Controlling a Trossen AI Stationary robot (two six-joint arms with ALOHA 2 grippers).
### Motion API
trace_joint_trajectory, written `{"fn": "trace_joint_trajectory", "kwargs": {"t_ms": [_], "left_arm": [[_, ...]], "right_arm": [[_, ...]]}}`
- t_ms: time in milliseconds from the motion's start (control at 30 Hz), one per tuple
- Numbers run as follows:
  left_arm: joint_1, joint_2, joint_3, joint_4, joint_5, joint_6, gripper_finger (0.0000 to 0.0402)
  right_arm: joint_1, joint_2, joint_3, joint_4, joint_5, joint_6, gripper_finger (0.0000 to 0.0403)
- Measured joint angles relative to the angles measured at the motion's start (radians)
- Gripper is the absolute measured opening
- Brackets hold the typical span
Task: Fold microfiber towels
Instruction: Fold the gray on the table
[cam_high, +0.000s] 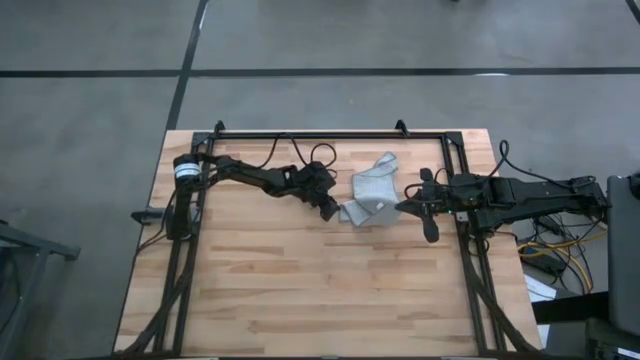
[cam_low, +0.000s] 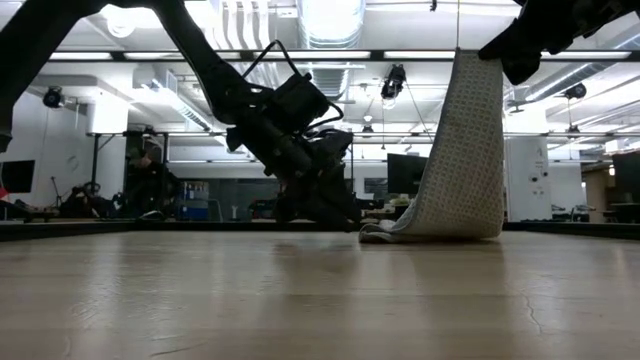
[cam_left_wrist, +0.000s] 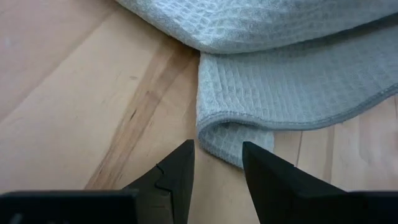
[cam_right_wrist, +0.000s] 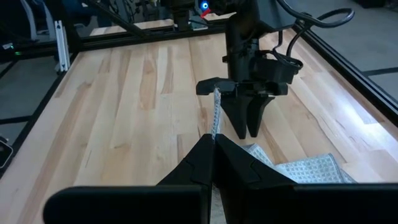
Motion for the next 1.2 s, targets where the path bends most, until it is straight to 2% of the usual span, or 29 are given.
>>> {"fn": "trace_joint_trajectory", "kwargs": {"t_ms": [200, 400, 933, 1067, 1200], "left_arm": [[-0.002, 0.007, 0.000, 0.007, 0.009, -0.001, 0.0140], [-0.013, 0.057, 0.007, 0.024, 0.116, -0.067, 0.0140], [-0.024, 0.081, 0.011, 0.076, 0.172, -0.134, 0.0139], [-0.026, 0.081, 0.010, 0.075, 0.147, -0.136, 0.0122], [-0.026, 0.081, 0.010, 0.074, 0.140, -0.131, 0.0078]], "right_arm": [[0.000, 0.000, 0.000, 0.000, 0.001, 0.000, 0.0008], [0.000, 0.000, 0.000, 0.010, 0.001, 0.000, 0.0008], [0.000, 0.000, 0.000, 0.028, 0.001, -0.001, 0.0008], [0.000, 0.000, 0.000, 0.028, 0.001, -0.015, 0.0008], [0.000, 0.000, 0.000, 0.029, 0.001, -0.015, 0.0008]]}}
